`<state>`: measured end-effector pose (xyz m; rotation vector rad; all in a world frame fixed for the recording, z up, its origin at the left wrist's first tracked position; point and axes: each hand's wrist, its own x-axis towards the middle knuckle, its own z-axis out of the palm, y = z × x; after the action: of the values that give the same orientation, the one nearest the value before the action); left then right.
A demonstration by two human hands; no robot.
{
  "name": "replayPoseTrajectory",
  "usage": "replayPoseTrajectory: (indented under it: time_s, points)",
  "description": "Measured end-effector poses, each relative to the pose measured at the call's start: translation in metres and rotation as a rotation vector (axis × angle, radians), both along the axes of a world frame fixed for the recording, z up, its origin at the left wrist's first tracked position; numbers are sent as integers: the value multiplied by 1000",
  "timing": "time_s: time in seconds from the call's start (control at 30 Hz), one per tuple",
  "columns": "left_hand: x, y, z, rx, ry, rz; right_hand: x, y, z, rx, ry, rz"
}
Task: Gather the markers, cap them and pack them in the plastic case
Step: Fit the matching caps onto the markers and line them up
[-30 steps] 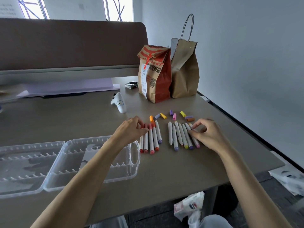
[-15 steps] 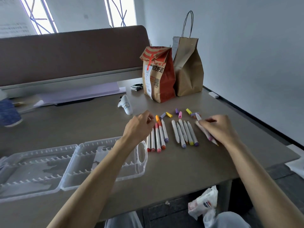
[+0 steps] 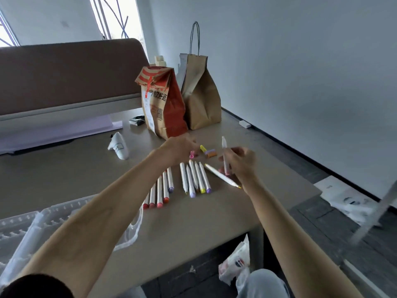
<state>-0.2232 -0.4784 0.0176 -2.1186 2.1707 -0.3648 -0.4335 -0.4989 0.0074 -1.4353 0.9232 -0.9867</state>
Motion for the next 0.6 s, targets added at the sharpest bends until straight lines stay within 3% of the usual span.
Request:
replayPoseTrajectory:
  time_s: [0.33, 0.5, 0.6]
  points:
    - [8, 2, -3, -47, -23, 8, -6, -3, 4, 82, -68, 73]
    - [6, 37, 1, -224, 604, 143, -6, 2, 8, -106, -122, 0]
    - [-3, 76, 2, -264, 777, 153, -3, 8, 2, -212, -146, 80]
